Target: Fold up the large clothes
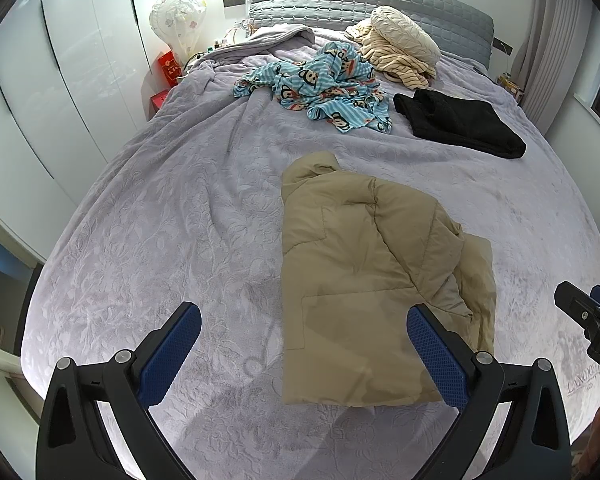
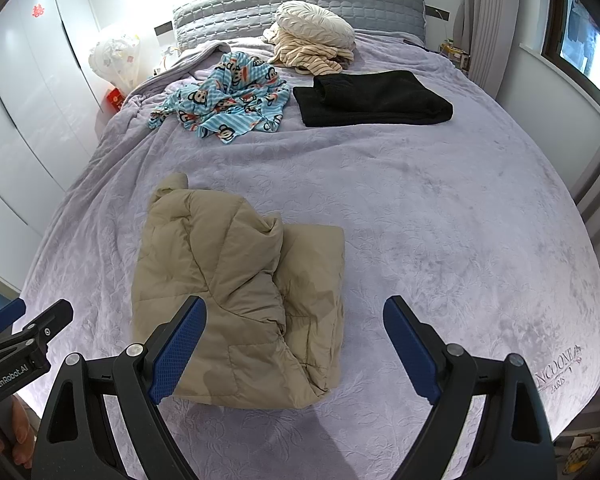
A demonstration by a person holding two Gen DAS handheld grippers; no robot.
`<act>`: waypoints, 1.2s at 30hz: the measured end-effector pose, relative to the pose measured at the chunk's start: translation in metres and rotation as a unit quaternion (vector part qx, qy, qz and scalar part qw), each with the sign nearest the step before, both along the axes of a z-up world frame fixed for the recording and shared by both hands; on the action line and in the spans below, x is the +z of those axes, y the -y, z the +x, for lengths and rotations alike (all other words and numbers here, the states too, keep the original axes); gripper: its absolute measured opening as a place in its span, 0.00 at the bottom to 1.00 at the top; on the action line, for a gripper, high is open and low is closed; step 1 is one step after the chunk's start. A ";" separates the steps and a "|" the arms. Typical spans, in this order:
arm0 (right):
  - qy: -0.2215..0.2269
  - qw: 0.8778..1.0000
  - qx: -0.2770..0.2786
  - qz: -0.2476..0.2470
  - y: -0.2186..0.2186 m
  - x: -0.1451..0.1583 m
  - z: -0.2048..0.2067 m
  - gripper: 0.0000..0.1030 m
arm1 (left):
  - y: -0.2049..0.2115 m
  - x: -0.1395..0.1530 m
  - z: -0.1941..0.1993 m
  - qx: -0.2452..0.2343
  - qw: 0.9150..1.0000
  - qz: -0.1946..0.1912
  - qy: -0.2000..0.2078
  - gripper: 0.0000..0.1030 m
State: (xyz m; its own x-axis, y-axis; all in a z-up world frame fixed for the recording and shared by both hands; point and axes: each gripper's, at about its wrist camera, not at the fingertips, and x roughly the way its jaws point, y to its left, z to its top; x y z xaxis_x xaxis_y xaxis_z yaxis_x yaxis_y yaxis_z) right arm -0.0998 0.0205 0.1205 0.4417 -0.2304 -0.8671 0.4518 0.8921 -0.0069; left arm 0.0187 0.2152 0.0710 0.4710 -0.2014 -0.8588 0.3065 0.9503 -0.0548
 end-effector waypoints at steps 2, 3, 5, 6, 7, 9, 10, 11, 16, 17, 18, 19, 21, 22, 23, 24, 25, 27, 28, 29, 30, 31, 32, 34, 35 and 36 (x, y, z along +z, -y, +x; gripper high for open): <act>0.000 1.000 0.000 0.000 0.000 0.000 0.000 0.89 | 0.000 0.000 0.001 0.000 1.000 0.000 0.000 1.00; 0.000 1.000 0.000 0.000 0.000 -0.001 0.000 0.89 | 0.000 0.000 0.001 0.000 1.000 0.000 0.000 1.00; 0.000 1.000 0.000 0.000 -0.001 -0.001 0.000 0.89 | 0.000 0.000 0.001 -0.001 1.000 0.000 0.000 1.00; 0.000 1.000 0.000 0.000 -0.001 0.000 0.000 0.89 | -0.001 0.000 0.001 -0.001 1.000 0.000 0.000 1.00; 0.000 1.000 -0.001 0.000 -0.001 -0.001 0.000 0.89 | -0.001 0.000 0.001 -0.001 1.000 0.000 0.000 1.00; 0.000 1.000 -0.001 0.000 -0.002 -0.001 0.000 0.89 | -0.001 0.000 0.001 -0.001 1.000 0.000 0.000 1.00; 0.000 1.000 -0.001 0.000 -0.002 -0.001 0.000 0.89 | 0.000 0.000 0.001 -0.001 1.000 0.000 0.000 1.00; 0.001 1.000 -0.001 0.000 -0.002 0.000 0.000 0.89 | 0.000 0.000 0.001 -0.001 1.000 0.000 0.000 1.00; 0.000 1.000 -0.001 0.000 -0.002 -0.001 0.000 0.89 | 0.000 0.000 0.001 -0.001 1.000 0.001 0.000 1.00; 0.000 1.000 -0.001 0.000 -0.002 -0.001 0.000 0.89 | 0.000 0.000 0.001 -0.001 1.000 0.001 0.000 1.00; 0.000 1.000 -0.001 0.000 -0.002 -0.002 0.000 0.89 | -0.001 0.000 0.001 -0.001 1.000 0.001 0.000 1.00; 0.001 1.000 -0.001 0.000 -0.002 -0.001 0.000 0.89 | -0.001 0.000 0.001 -0.001 1.000 0.001 0.000 1.00; 0.001 1.000 -0.001 0.000 -0.003 -0.001 0.000 0.89 | -0.001 0.000 0.002 -0.001 1.000 0.000 0.000 1.00; 0.001 1.000 -0.001 -0.001 -0.003 -0.001 0.000 0.89 | -0.001 0.000 0.002 -0.001 1.000 0.001 0.001 1.00; 0.001 1.000 -0.001 -0.001 -0.003 -0.001 0.000 0.89 | 0.000 0.000 0.001 -0.001 1.000 0.001 0.001 1.00; 0.001 1.000 -0.002 -0.001 -0.003 -0.001 0.000 0.89 | -0.001 0.000 0.002 -0.001 1.000 0.001 0.000 1.00; 0.001 1.000 -0.002 -0.001 -0.003 -0.002 0.000 0.89 | -0.001 0.000 0.003 -0.001 1.000 0.001 0.001 1.00; 0.001 1.000 -0.002 -0.001 -0.003 -0.001 0.000 0.89 | -0.001 0.000 0.003 0.000 1.000 0.002 0.000 1.00; 0.001 1.000 -0.002 0.000 -0.004 -0.002 0.001 0.89 | -0.001 0.000 0.003 0.001 1.000 0.003 0.000 1.00; 0.001 1.000 -0.002 0.000 -0.003 -0.001 0.001 0.89 | -0.001 0.000 0.004 0.002 1.000 0.004 0.000 1.00; 0.001 1.000 -0.002 0.000 -0.004 -0.002 0.001 0.89 | -0.002 0.000 0.005 0.003 1.000 0.004 0.000 1.00; 0.001 1.000 -0.002 0.000 -0.004 -0.002 0.001 0.89 | -0.002 0.000 0.005 0.004 1.000 0.004 -0.001 1.00; 0.001 1.000 -0.002 0.000 -0.004 -0.002 0.001 0.89 | -0.003 0.000 0.006 0.004 1.000 0.003 -0.001 1.00; 0.001 1.000 -0.003 0.000 -0.004 -0.002 0.001 0.89 | -0.003 0.000 0.006 0.004 1.000 0.004 0.000 1.00; 0.001 1.000 -0.003 0.000 -0.004 -0.002 0.001 0.89 | -0.003 0.000 0.007 0.004 1.000 0.004 0.000 1.00; 0.000 1.000 -0.002 0.000 -0.004 -0.002 0.001 0.89 | -0.002 0.000 0.006 0.004 1.000 0.004 0.000 1.00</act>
